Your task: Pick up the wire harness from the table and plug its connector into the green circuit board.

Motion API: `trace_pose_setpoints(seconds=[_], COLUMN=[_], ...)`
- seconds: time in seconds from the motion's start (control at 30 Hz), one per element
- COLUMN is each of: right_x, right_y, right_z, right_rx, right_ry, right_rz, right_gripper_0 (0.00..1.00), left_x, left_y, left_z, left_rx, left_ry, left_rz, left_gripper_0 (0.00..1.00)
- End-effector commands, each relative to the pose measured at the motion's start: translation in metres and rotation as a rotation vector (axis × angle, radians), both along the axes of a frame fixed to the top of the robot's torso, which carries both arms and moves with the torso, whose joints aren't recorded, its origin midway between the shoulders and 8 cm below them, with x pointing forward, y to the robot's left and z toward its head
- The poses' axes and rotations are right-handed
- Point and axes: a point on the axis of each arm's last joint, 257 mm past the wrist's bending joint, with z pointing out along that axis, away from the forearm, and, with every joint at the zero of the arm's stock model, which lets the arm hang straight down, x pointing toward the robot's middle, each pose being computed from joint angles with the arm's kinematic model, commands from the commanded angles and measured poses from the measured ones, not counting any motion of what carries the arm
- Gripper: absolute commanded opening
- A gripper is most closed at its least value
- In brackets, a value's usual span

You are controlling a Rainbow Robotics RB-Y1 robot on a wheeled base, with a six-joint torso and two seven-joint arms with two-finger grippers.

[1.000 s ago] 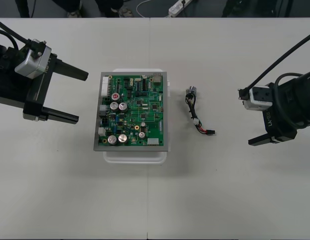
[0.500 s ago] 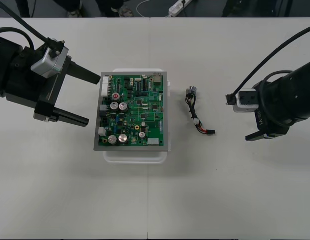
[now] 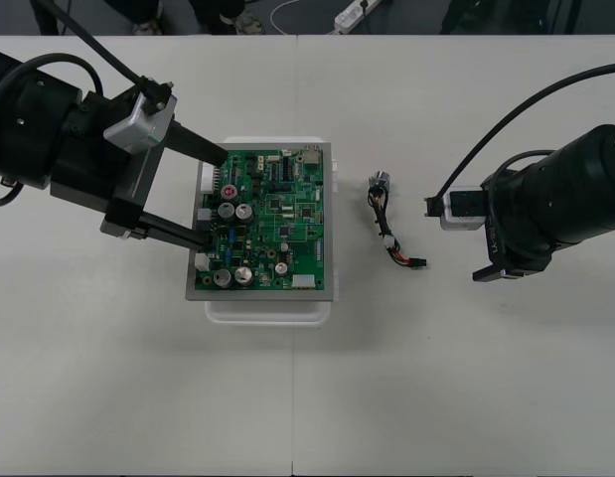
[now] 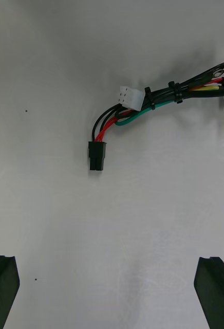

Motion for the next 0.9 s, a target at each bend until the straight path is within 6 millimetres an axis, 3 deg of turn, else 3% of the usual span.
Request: trace_pose_setpoints(seconds=[0.03,0.53,0.9], right_x=[0.004,0.002,0.004], right_y=[0.018,0.025,0.033], right_z=[0.007,-0.016,-0.026], right_rx=[0.003,-0.044,-0.029], right_ry=[-0.029,-0.01,0.005], right_rz=[0.001,-0.056,-0.115], right_gripper_0=[1.0,1.0,1.0], left_x=[0.021,0.035,0.039], left_y=[-0.018,-0.038,-0.051], left_z=[0.031,0.068,0.072], left_rx=[-0.064,-0.123,-0.108], left_ry=[-0.039,-0.015,-0.055], left_rz=[0.086,0.164,0.154], left_gripper_0=[0.91,0.91,0.92])
